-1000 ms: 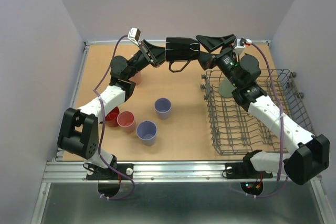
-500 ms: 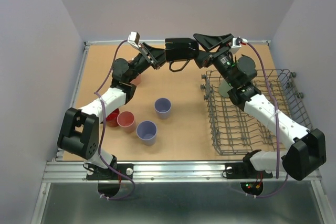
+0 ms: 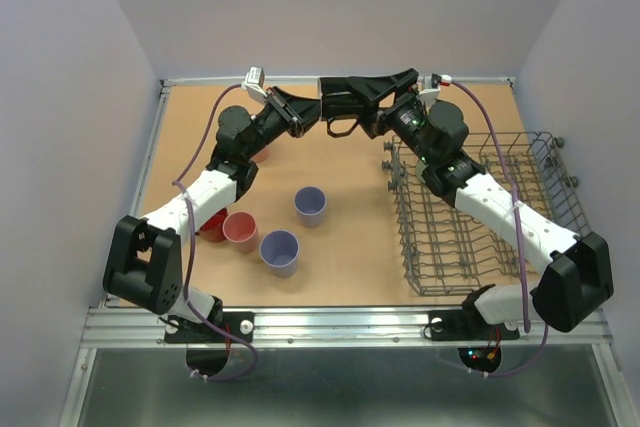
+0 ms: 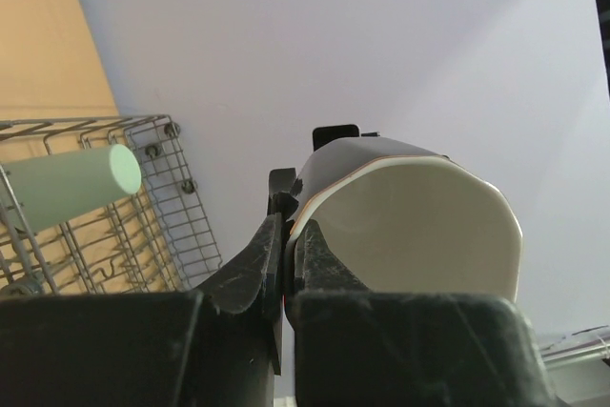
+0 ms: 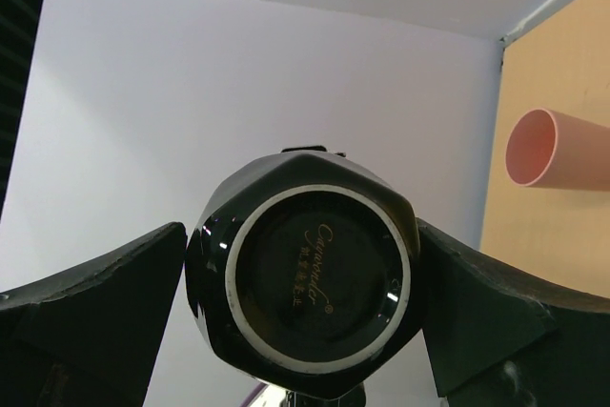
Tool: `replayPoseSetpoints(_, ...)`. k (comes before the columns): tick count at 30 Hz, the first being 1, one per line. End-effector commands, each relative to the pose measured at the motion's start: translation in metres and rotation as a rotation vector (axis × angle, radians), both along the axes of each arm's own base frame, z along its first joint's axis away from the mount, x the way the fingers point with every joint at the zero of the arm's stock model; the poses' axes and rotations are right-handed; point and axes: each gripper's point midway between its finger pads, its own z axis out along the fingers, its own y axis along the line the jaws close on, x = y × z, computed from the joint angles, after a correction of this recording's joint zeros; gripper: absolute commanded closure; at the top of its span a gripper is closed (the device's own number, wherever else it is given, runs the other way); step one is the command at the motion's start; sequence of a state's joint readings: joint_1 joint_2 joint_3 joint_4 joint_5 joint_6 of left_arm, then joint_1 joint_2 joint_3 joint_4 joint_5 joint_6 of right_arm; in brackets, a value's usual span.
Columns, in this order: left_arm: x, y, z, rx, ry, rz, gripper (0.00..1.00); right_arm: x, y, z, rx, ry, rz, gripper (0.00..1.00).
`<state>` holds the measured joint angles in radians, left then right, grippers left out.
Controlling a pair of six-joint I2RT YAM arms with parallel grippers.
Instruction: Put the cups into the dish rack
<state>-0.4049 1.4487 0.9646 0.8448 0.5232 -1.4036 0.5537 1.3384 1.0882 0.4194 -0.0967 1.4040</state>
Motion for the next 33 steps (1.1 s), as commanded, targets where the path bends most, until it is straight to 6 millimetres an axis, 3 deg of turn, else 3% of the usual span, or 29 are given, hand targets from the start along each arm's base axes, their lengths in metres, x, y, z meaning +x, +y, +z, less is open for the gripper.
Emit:
replayPoseSetpoints(1, -0.01, 0.009, 0.052, -0.053, -0.137, 0.047, 1.0, -0.02, 0.004, 0.062, 0.069, -0.137, 0.028, 0.0)
replayPoseSetpoints(8, -0.014, 0.008, 0.043, -0.04, -0.121, 0.036, 1.0, -0.015, -0.002, 0.059, 0.083, -0.122, -0.013, 0.0)
replayPoseSetpoints(10, -0.016, 0.008, 0.041, -0.037, -0.119, 0.03, 1.0, -0.014, -0.003, 0.058, 0.086, -0.121, -0.025, 0.1)
replayPoseSetpoints(11, -0.016, 0.008, 0.041, -0.037, -0.118, 0.028, 1.0, -0.014, -0.004, 0.058, 0.087, -0.124, -0.026, 0.21)
replayPoseSetpoints(12, -0.016, 0.008, 0.04, -0.038, -0.115, 0.028, 1.0, -0.014, -0.005, 0.059, 0.092, -0.129, -0.032, 0.51)
replayPoseSetpoints(13, -0.017, 0.007, 0.039, -0.036, -0.115, 0.025, 1.0, -0.013, -0.005, 0.059, 0.094, -0.125, -0.035, 0.65)
replayPoseSetpoints(15, -0.018, 0.007, 0.037, -0.033, -0.11, 0.017, 1.0, -0.013, -0.005, 0.058, 0.094, -0.124, -0.036, 0.88)
replayPoseSetpoints(17, -0.018, 0.006, 0.034, -0.028, -0.107, 0.012, 1.0, -0.013, -0.005, 0.057, 0.093, -0.121, -0.034, 0.99)
replayPoseSetpoints(21, -0.019, 0.004, 0.032, -0.014, -0.114, -0.003, 0.98, -0.015, -0.006, 0.055, 0.094, -0.123, -0.034, 1.0)
replayPoseSetpoints(28, -0.023, 0.004, 0.023, 0.03, -0.113, -0.022, 0.68, -0.021, -0.016, 0.061, 0.09, -0.143, -0.062, 1.0)
replayPoseSetpoints(33, -0.028, 0.011, 0.018, 0.071, -0.128, -0.002, 0.35, -0.019, -0.028, 0.063, 0.064, -0.151, -0.131, 1.0)
